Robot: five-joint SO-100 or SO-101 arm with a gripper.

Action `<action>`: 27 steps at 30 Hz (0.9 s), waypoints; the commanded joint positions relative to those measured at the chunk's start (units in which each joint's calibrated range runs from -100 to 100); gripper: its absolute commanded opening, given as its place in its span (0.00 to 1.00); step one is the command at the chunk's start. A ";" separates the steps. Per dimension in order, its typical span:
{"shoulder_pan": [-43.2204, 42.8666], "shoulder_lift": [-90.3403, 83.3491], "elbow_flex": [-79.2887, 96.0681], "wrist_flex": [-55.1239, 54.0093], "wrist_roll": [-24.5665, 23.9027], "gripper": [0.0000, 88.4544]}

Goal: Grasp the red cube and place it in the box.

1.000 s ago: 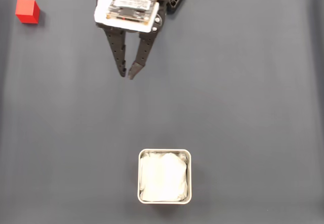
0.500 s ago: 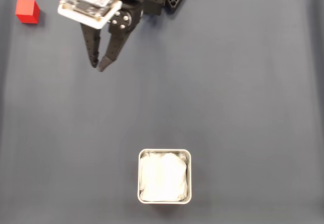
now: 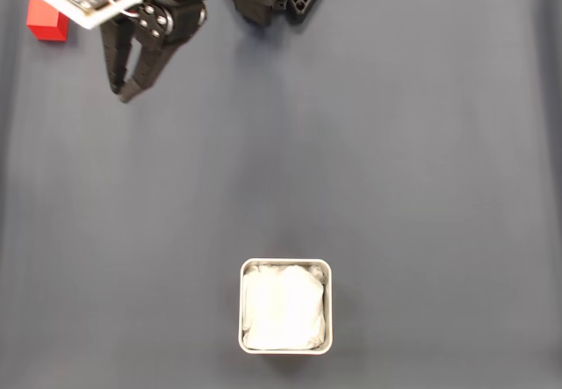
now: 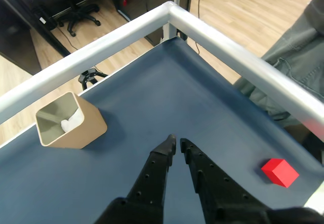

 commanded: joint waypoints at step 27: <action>20.42 -0.73 2.32 0.91 -0.10 0.00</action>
